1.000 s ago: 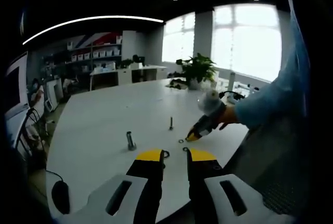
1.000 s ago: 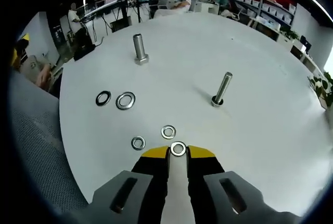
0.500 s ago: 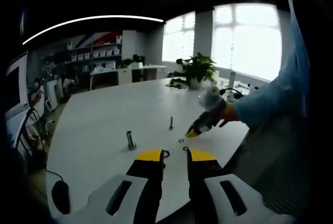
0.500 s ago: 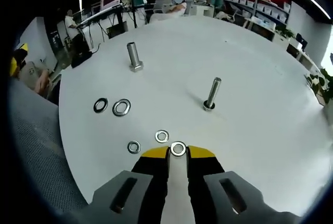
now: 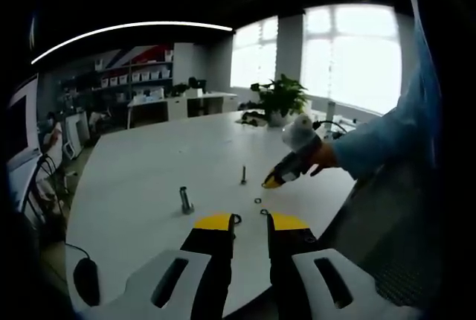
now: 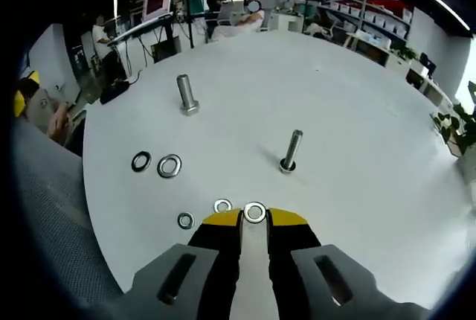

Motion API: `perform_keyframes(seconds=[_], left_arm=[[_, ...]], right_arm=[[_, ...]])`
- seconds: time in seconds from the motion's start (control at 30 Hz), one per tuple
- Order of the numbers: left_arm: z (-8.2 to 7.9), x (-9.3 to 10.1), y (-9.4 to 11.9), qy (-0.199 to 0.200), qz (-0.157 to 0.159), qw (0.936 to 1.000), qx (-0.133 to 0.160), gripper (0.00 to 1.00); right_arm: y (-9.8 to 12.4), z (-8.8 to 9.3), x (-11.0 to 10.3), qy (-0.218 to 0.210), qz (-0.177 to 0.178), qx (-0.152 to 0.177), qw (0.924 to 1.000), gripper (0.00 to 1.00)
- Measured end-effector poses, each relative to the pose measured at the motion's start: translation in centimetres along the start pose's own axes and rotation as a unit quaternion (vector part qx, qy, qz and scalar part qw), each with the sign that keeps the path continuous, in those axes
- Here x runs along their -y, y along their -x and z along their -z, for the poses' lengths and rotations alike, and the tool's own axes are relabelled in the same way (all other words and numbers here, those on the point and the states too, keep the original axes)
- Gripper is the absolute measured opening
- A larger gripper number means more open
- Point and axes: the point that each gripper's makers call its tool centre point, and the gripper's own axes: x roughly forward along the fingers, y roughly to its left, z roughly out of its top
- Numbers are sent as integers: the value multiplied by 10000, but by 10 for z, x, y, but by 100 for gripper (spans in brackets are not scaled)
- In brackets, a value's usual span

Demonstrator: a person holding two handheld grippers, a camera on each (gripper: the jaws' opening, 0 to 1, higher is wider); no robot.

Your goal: Place the washer onto the threaded stud by aligning its center hole with the stud, sliding it down to the base, and recovering from edge contact or off-axis alignment until the washer reaches the visible bottom stop.

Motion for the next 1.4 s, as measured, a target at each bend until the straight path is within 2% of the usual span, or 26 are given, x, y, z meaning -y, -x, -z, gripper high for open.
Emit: perform_keyframes(seconds=[0.83, 1.4], left_arm=[[0, 1, 0, 1, 16, 10000, 12, 15], [0, 0, 0, 8, 6, 10000, 23, 15]], right_arm=[[3, -54, 25, 191, 472, 607, 9969, 14], [-6, -67, 31, 282, 534, 613, 9963, 14]])
